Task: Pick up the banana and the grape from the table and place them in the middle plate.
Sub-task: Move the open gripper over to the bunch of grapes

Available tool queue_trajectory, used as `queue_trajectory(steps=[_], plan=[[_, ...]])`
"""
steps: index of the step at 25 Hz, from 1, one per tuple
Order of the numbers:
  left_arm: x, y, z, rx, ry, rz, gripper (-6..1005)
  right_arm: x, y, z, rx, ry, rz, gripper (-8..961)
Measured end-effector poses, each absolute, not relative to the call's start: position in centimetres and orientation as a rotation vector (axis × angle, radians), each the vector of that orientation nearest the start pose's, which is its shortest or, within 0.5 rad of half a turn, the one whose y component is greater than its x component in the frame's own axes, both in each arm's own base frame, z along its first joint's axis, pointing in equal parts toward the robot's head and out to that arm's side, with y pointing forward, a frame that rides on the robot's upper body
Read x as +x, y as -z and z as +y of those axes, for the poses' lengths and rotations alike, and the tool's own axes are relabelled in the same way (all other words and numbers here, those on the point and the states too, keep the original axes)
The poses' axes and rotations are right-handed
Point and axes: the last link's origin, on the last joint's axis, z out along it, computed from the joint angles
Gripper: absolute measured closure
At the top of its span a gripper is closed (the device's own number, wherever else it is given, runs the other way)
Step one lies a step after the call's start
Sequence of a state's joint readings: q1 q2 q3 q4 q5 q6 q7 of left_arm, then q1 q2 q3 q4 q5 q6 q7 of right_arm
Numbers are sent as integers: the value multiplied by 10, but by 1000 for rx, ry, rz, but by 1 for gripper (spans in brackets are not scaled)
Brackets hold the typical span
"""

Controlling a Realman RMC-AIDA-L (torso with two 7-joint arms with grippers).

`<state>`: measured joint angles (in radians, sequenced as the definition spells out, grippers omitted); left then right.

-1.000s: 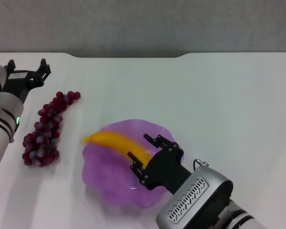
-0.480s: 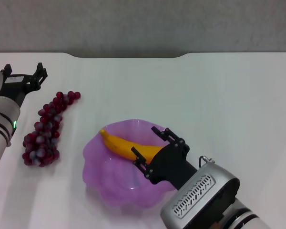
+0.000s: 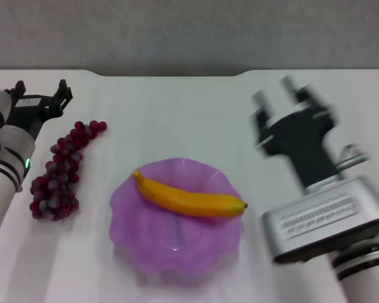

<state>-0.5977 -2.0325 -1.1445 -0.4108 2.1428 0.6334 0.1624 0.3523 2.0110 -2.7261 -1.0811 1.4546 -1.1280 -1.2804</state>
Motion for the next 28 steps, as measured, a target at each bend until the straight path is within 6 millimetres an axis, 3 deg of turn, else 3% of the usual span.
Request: queue_trajectory(steps=[3, 6, 11, 17, 24, 28], plan=[[-287, 5, 421, -1534, 531, -719, 105, 175, 51, 297, -1517, -388, 18, 351], [-289, 6, 415, -1532, 529, -717, 105, 180, 37, 300, -1451, -393, 108, 597], [-289, 6, 406, -1535, 522, -694, 106, 197, 21, 301, -1411, -440, 269, 829], [-288, 8, 396, -1535, 541, -695, 106, 236, -4, 299, -1389, -616, 529, 958], [-281, 20, 377, -1585, 569, -780, 106, 310, -37, 279, -1240, -706, 779, 955], [-285, 22, 370, -1623, 507, -810, 106, 327, -34, 270, -1225, -656, 793, 954]])
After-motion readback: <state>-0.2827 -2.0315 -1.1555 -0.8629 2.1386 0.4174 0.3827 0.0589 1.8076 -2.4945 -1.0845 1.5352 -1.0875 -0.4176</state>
